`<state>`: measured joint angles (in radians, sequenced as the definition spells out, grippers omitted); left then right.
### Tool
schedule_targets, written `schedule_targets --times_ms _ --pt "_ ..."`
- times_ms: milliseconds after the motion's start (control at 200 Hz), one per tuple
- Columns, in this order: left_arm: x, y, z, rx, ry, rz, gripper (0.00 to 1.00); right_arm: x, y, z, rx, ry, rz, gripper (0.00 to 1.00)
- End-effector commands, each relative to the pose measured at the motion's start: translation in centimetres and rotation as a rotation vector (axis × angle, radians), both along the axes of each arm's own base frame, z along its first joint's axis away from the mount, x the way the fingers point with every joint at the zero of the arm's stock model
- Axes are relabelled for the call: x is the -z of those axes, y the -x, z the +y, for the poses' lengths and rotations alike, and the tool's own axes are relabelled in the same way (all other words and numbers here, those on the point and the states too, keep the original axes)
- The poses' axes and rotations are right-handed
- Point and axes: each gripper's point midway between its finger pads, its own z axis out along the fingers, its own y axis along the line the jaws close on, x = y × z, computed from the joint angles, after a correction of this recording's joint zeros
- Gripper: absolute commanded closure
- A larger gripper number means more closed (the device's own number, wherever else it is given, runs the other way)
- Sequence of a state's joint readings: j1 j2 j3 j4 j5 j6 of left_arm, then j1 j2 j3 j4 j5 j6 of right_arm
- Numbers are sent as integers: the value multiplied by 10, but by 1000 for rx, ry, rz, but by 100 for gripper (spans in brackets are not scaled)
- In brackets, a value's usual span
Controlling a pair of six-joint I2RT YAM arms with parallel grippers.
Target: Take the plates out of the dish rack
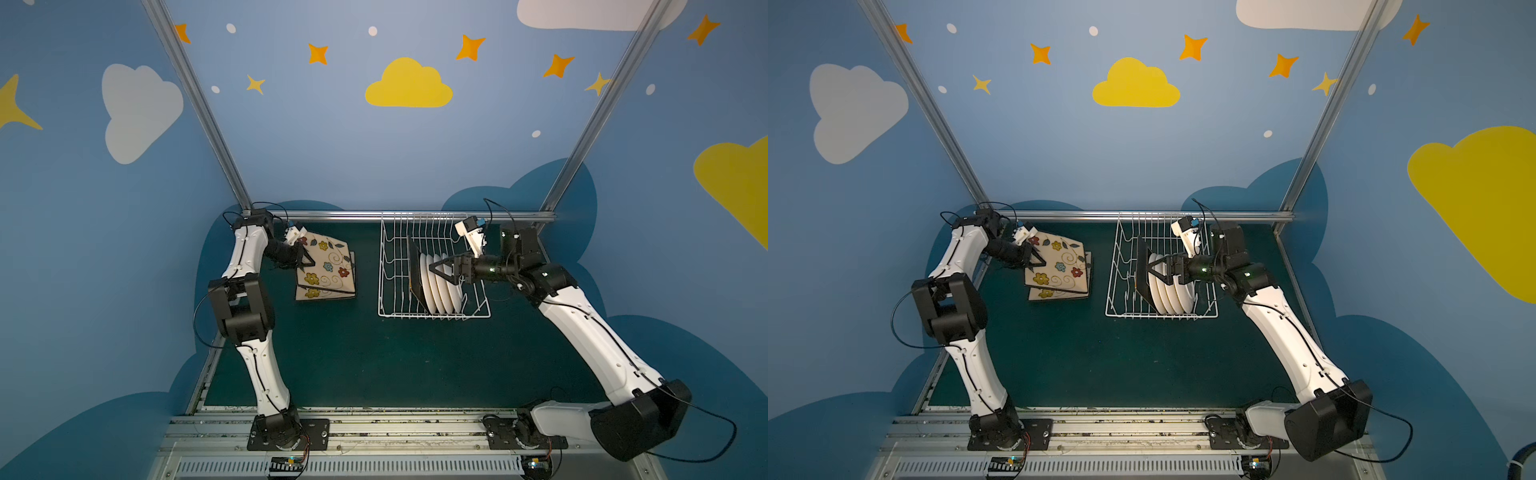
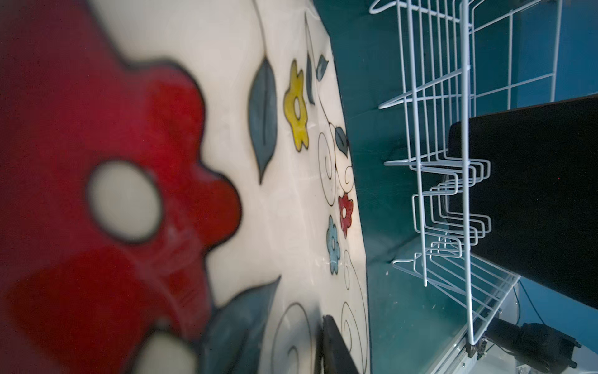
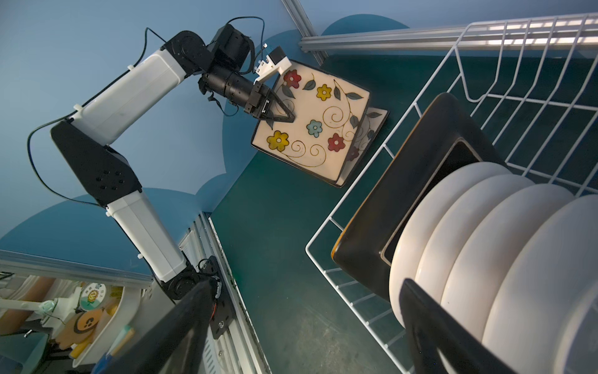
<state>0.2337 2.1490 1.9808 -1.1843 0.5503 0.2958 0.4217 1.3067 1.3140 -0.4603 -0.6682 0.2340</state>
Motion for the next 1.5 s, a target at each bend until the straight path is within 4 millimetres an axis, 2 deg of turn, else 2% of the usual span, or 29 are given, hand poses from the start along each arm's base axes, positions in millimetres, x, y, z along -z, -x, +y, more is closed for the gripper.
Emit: schedule_targets --times_ms 0,155,400,636,901,1181,1357,1492 --pt "-34 -18 -12 45 97 -130 97 -5 -3 2 -2 40 -62 10" --pt "-25 -26 -9 52 106 -125 97 -1 -6 8 1 57 -67 10" --pt "-21 -33 -4 72 151 -113 97 3 -11 13 -3 72 -70 10" --pt "-12 -31 -3 87 201 -68 97 4 -15 20 -17 72 -58 10" --pt "-4 -21 -10 110 257 -25 97 8 -18 25 -28 91 -45 10" --pt "28 -22 -2 82 220 45 97 12 -15 31 -41 107 -33 10" --pt "35 -23 1 70 219 59 97 13 -15 32 -35 102 -34 10" --pt "43 -23 7 67 193 71 91 14 -15 36 -43 99 -29 10"
